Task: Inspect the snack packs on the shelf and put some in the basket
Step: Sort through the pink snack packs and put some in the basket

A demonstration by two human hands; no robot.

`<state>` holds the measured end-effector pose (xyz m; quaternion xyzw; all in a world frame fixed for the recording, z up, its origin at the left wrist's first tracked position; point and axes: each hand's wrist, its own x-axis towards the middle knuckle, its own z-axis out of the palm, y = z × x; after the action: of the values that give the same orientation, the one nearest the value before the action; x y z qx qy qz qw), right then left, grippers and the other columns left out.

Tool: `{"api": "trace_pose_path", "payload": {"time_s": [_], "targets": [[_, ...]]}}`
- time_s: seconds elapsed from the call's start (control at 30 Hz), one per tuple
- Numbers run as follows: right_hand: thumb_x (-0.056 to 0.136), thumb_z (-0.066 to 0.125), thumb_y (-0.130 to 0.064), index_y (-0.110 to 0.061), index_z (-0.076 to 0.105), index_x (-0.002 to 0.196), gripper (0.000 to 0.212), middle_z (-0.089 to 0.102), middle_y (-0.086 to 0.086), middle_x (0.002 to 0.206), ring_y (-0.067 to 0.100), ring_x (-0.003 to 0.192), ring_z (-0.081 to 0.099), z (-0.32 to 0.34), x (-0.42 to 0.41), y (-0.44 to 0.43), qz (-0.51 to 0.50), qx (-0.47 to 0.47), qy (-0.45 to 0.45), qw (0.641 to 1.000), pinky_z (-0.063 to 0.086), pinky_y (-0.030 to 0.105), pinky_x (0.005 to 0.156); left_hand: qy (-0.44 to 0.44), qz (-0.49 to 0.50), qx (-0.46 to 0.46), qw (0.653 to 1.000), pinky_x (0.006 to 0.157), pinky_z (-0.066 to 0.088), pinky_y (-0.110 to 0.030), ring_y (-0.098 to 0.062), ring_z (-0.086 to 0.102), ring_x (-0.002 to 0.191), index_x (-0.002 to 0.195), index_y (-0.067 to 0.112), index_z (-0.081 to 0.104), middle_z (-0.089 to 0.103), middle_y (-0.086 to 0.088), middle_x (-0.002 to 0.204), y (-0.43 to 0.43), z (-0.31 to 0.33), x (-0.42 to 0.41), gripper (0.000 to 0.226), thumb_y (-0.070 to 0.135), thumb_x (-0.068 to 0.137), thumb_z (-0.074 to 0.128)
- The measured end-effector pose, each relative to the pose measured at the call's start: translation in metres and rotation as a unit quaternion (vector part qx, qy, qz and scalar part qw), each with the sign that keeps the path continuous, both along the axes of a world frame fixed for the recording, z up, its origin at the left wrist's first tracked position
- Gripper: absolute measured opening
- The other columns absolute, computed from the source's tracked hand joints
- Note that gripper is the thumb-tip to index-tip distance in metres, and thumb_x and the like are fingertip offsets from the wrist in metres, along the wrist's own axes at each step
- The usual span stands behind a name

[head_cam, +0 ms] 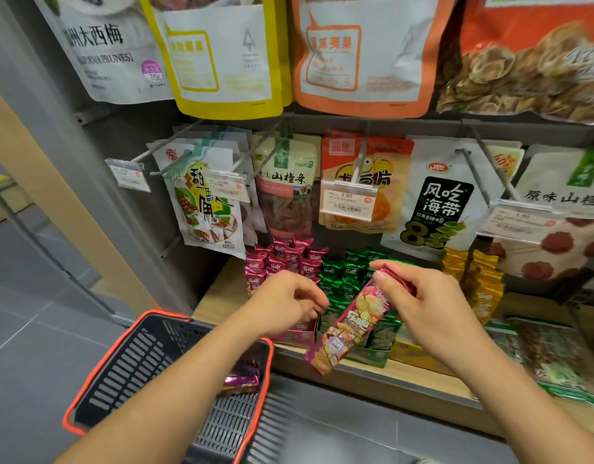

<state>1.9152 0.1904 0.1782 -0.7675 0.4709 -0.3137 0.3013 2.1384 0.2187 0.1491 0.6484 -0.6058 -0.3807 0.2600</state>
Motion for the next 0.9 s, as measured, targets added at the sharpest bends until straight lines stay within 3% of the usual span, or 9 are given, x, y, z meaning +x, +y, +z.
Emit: {"api": "trace_pose_path", "payload": {"time_s": [0.1,0.2,0.37,0.5,0.67,0.8,0.9], "targets": [[0.094,0.057,-0.030,-0.035,0.071,0.104,0.017,0.066,-0.022,0.078,-0.004,0.072,0.060,0.005,-0.007,-0.003,-0.027,0.004,-0.059,0.998,0.043,0.011,0.058,-0.149,0.073,-0.117,0.979,0.079,0.049,-0.014,-0.005,0.065,0.088,0.099,0.028,0.073,0.071,0.007,0.108,-0.026,-0.010,0.006,0.032,0.003,0.093,0.053],[0.094,0.058,-0.026,-0.032,0.073,0.098,0.017,0.070,-0.017,0.082,-0.005,0.082,0.062,0.019,-0.016,-0.003,-0.061,-0.031,-0.119,0.991,0.046,0.009,0.061,-0.252,0.041,-0.189,0.948,0.102,0.039,-0.028,-0.018,0.055,0.117,0.121,0.018,0.066,0.064,-0.001,0.126,-0.057,-0.024,0.014,0.033,0.008,0.094,0.049],[0.092,0.055,-0.028,-0.038,0.065,0.101,0.016,0.067,-0.017,0.089,0.006,0.076,0.062,0.042,-0.018,-0.001,-0.069,-0.116,-0.140,0.981,0.050,0.018,0.061,-0.362,-0.040,-0.131,0.922,0.118,0.024,-0.036,-0.023,0.027,0.143,0.146,0.015,0.040,0.034,-0.004,0.155,-0.100,-0.056,0.017,0.052,0.018,0.095,0.051],[0.092,0.059,-0.014,-0.036,0.061,0.112,0.030,0.066,-0.015,0.089,0.000,0.082,0.060,0.034,-0.007,-0.013,-0.059,-0.124,-0.138,0.981,0.045,0.011,0.069,-0.405,-0.062,-0.110,0.906,0.120,0.018,-0.039,-0.024,0.015,0.148,0.151,0.014,0.029,0.020,-0.005,0.161,-0.117,-0.071,0.023,0.057,0.030,0.098,0.044],[0.091,0.057,-0.001,-0.016,0.060,0.123,0.035,0.061,-0.005,0.113,-0.002,0.104,0.052,0.006,0.015,-0.026,-0.040,-0.181,-0.046,0.981,0.035,0.003,0.091,-0.409,-0.083,-0.067,0.907,0.120,0.007,-0.044,-0.021,0.002,0.150,0.154,0.019,0.016,0.005,-0.001,0.164,-0.126,-0.077,0.027,0.065,0.039,0.097,0.038],[0.091,0.057,0.004,-0.006,0.059,0.125,0.035,0.056,0.002,0.120,0.000,0.109,0.045,-0.008,0.031,-0.044,-0.028,-0.236,-0.012,0.971,0.029,0.001,0.098,-0.429,-0.096,-0.062,0.896,0.118,0.015,-0.045,-0.023,0.017,0.146,0.150,0.022,0.028,0.021,-0.002,0.160,-0.125,-0.075,0.034,0.059,0.044,0.096,0.035],[0.093,0.056,0.001,-0.007,0.057,0.129,0.037,0.055,0.000,0.119,-0.002,0.107,0.042,-0.015,0.046,-0.060,-0.026,-0.235,-0.018,0.972,0.027,-0.003,0.094,-0.430,-0.100,-0.050,0.896,0.115,0.023,-0.044,-0.027,0.026,0.140,0.148,0.033,0.032,0.030,-0.001,0.154,-0.116,-0.071,0.040,0.057,0.049,0.093,0.037]]}}
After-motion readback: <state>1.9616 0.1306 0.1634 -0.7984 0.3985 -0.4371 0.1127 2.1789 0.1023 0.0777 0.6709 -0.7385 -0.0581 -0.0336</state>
